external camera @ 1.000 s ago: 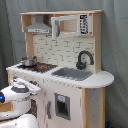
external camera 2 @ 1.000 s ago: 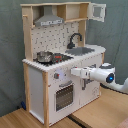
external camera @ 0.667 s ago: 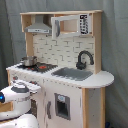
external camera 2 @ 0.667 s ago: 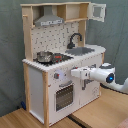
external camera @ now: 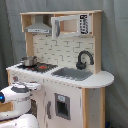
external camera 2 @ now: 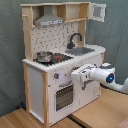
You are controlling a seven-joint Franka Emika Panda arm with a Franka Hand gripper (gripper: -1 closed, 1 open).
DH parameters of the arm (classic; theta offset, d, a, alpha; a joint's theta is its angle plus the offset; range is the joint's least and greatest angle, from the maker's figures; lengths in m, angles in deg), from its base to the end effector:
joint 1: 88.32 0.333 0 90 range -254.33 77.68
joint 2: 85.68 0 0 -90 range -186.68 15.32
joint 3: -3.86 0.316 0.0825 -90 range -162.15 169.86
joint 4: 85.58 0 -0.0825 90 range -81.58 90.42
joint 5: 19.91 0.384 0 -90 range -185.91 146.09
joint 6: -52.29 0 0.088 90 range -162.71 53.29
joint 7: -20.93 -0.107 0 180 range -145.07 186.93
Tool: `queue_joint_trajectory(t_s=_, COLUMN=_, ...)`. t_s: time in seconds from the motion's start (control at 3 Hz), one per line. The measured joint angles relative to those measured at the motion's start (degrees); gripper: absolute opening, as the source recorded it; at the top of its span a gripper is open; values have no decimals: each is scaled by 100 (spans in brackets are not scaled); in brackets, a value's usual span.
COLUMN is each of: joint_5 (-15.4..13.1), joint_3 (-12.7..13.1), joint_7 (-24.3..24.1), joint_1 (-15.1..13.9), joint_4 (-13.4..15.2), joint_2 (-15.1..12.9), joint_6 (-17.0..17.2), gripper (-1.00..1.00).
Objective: Play with the kitchen
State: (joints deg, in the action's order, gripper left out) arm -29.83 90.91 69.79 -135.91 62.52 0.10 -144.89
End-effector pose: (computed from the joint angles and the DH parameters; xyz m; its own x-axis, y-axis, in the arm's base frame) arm 0.3446 0.3535 0.3406 -0.0633 0.5974 -0.7995 0.0163 0.8016 0.5977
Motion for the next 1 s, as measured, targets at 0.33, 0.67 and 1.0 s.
queue_joint_trajectory(t_s=0.33, joint_5=42, joint_3=-5, joint_7=-26, joint_1=-3, joint_4=1, joint_2=-3, joint_6=30, gripper=-100)
queue_joint_trajectory(t_s=0.67, joint_5=53, joint_3=-5, joint_7=-26, joint_1=-3, joint_4=1, joint_2=-3, joint_6=37, gripper=100)
queue_joint_trajectory(t_s=1.0, joint_5=219, joint_3=217, joint_7=-459, joint_1=188, joint_4=-6, joint_2=-31, joint_6=213, gripper=100)
